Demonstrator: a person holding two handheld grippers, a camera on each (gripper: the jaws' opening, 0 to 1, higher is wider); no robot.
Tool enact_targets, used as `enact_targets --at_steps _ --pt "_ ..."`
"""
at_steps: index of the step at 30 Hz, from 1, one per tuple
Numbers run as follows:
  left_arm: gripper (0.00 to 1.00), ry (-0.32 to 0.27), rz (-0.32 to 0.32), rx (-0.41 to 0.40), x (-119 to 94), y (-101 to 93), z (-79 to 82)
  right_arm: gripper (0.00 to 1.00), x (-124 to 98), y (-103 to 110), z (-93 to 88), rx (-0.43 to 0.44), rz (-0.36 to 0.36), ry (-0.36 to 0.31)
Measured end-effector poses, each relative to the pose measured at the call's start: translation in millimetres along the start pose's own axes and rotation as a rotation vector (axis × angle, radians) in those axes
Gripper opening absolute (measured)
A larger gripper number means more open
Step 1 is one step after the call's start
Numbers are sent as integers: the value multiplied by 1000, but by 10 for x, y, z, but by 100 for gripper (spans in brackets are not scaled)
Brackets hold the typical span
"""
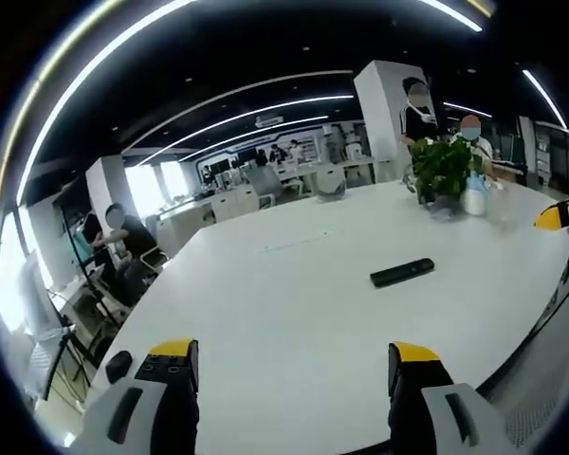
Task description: Press the specified remote control buttons in sequence, fully releasing each button before pressing the next.
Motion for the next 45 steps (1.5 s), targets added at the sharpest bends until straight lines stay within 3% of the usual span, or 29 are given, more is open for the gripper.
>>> enact_targets --at_steps 7,20,23,26,30,36,45 --pt "85 1 5 11 -1 2 0 66 8 -8 -11 -2 6 4" --pt "85 27 -66 43 20 -111 -11 63 23 -23 -36 -10 1 20" --pt "81 70 -91 10 47 -127 -42 63 33 -17 -55 -18 3 36" --pt "81 66 -112 28 71 -130 0 62 32 -15 -55 -21 3 37" --pt "81 79 -155 111 177 -157 79 62 38 -18 -62 -16 4 42" --pt "81 63 -214 195 364 -256 287 61 30 -49 -63 3 -6 38" --pt "79 42 -270 251 575 -423 540 60 33 -66 -63 16 -5 36"
Point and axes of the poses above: the point that each gripper's makers call its tool centre point, and the gripper's own axes: x roughly forward along the fingers, y roughly to its left, z roughly out of its top, the point moved 4 cm from there along -x, roughly backward along the fingers, and after that the axes turned 4 degrees about -x, right-handed, at the moved point
